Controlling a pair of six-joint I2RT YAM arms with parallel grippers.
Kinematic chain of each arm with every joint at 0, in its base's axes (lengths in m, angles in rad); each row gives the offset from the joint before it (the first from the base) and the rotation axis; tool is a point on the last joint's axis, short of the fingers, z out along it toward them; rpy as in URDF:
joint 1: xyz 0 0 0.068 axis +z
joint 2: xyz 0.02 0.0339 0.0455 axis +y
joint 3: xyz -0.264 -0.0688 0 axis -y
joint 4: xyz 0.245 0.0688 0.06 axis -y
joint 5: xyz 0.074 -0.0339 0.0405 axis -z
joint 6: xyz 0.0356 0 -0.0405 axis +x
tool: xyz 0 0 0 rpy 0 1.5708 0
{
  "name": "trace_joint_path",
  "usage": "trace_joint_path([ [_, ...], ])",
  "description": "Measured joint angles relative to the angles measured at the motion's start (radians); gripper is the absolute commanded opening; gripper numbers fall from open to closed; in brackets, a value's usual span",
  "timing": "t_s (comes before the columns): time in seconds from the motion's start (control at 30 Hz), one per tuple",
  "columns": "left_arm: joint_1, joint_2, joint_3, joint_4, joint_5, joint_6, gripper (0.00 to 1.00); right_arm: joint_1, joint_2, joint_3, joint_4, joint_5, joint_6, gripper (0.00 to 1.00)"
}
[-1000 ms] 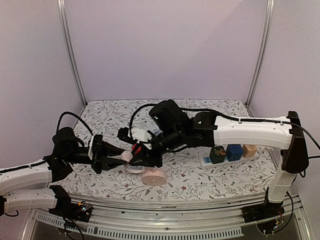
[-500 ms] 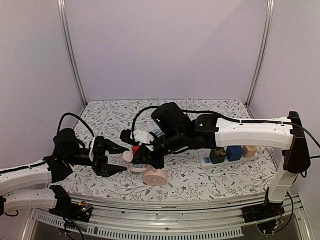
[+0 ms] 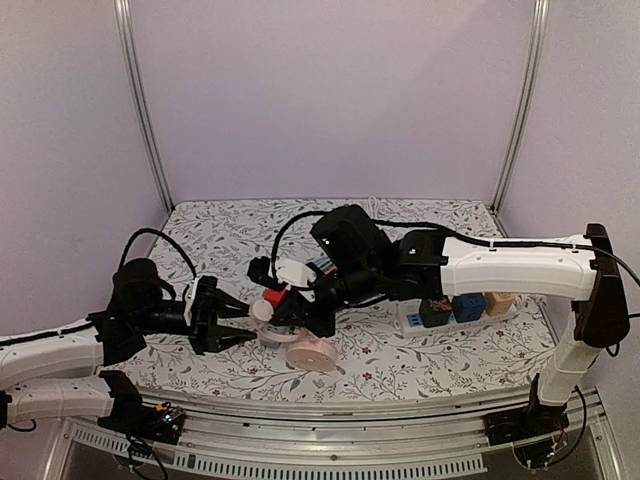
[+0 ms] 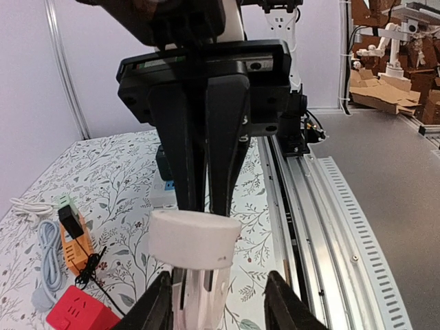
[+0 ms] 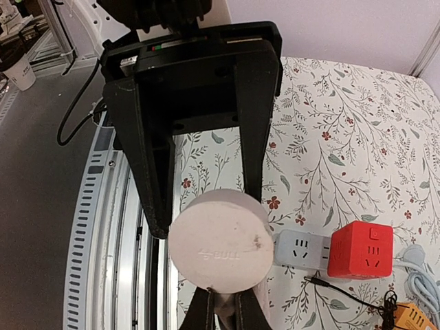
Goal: Insert the plug
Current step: Adjust the plug.
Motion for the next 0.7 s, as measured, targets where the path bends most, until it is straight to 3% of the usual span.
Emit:
trace_joint_path([
  [0.23,-0.024,0.01,0.011,-0.004,-0.035,0.004,0.34,0.002,0.0,0.0,0.002,0.0,0.0,0.0],
  [0.47,-0.039,0.019,0.016,0.001,-0.071,0.015,0.12,0.008,0.0,0.0,0.0,-0.001,0.0,0.0],
  [0.6,-0.042,0.019,0.017,0.001,-0.077,0.04,0.05,0.008,-0.001,0.0,-0.005,-0.001,0.004,0.0],
  [0.7,-0.043,0.019,0.017,0.001,-0.079,0.043,0.01,0.008,-0.001,0.0,-0.005,0.0,0.004,0.26],
])
